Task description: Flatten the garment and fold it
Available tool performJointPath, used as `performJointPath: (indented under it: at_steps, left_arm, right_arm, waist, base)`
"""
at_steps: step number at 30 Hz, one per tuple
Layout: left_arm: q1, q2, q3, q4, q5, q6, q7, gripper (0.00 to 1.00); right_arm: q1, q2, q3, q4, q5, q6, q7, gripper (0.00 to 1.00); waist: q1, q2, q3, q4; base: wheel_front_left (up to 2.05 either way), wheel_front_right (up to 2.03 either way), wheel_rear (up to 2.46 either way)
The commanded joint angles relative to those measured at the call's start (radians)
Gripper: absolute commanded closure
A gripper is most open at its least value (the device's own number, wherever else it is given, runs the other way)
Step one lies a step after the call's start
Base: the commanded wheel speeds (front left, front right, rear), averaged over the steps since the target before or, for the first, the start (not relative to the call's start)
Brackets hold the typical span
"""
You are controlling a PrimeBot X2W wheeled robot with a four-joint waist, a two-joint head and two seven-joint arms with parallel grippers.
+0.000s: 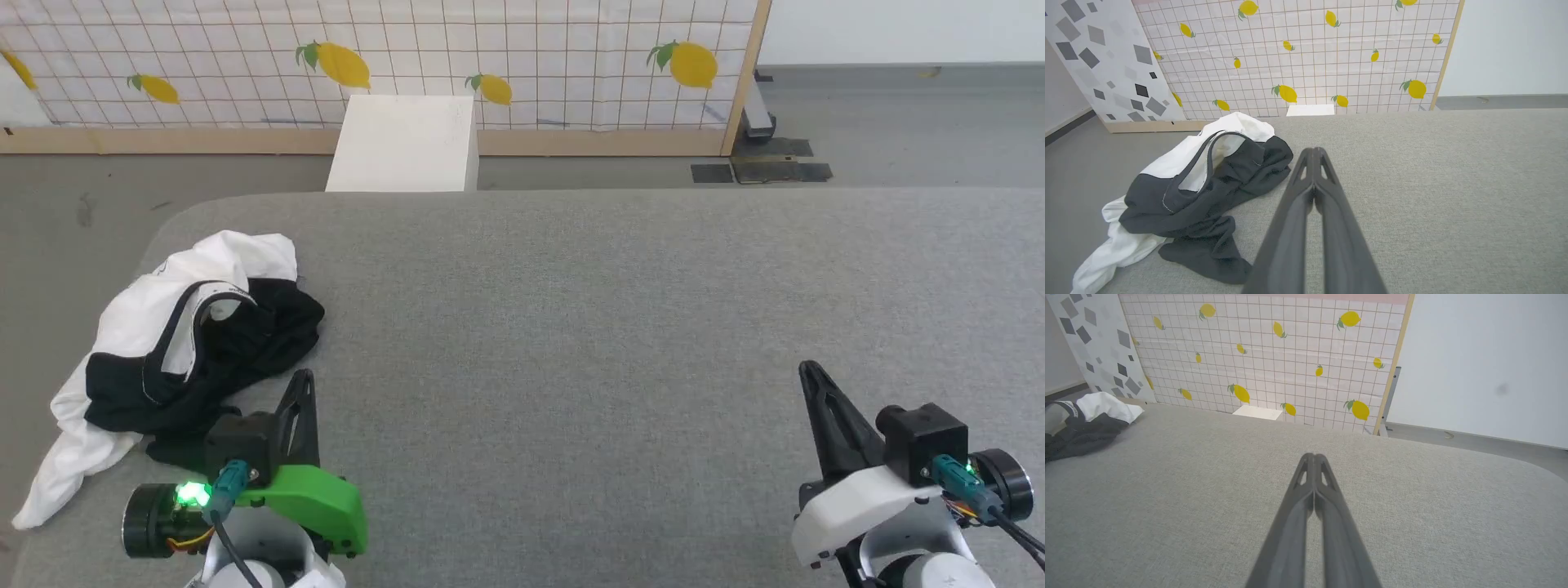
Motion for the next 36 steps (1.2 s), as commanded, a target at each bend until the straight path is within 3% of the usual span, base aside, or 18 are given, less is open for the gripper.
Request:
performJointPath:
  at_steps: [1,36]
  left_arm:
    - [0.011,-0.003,0.002,-0.003,0.013,0.006,0.001,1.0]
    - [0.011,-0.003,0.002,-0.003,0.013,0.006,0.001,1.0]
  right_arm:
    - [-0.016,0.003,0.001,0.002,-0.006,-0.002,0.0,1.0]
    - [-0.016,0.003,0.001,0.002,-0.006,-0.002,0.0,1.0]
  waist:
    - [0.0,0.0,0.0,0.0]
    - [0.0,0.0,0.0,0.0]
  base:
    - [0.0,0.0,0.0]
    - [0.0,0.0,0.0]
